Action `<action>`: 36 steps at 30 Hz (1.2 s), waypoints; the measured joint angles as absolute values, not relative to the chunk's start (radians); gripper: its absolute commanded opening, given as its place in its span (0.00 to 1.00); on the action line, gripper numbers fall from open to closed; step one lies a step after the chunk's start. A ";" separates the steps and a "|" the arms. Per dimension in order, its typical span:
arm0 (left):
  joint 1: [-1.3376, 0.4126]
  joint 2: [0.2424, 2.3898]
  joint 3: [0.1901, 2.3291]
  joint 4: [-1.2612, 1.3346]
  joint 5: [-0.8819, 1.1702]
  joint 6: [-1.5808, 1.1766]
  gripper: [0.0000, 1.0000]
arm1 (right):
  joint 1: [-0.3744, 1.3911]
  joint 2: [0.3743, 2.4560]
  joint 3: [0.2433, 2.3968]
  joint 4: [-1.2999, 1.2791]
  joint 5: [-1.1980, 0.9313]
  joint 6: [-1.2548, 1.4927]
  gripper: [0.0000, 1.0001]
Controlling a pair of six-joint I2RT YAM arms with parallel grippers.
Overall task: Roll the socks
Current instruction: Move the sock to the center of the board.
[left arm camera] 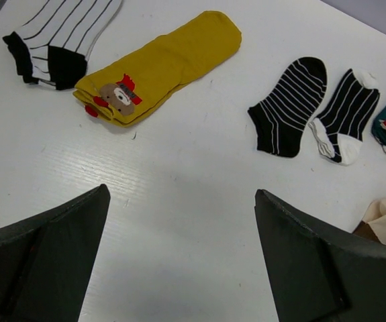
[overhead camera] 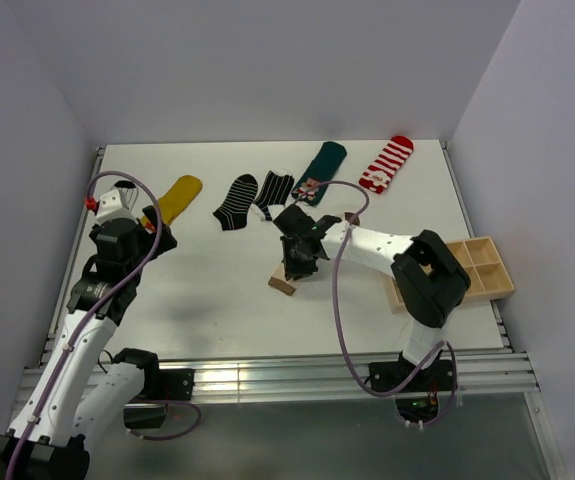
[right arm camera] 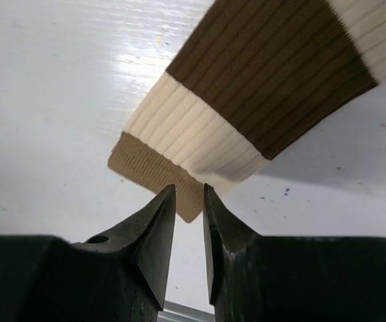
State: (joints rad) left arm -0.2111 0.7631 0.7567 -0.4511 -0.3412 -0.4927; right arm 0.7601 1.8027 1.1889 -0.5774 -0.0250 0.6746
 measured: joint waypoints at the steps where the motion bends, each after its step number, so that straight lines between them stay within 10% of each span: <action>1: -0.211 0.758 0.756 -0.450 -0.335 -0.490 0.95 | 0.760 1.776 1.177 -0.569 -0.014 0.660 0.30; 24: -0.198 0.712 0.725 -0.402 -0.268 -0.452 0.94 | 0.863 1.930 1.252 -0.354 -0.024 0.436 0.28; 36: -0.197 0.729 0.724 -0.403 -0.282 -0.450 0.94 | 0.941 1.915 1.259 -0.304 0.040 0.281 0.50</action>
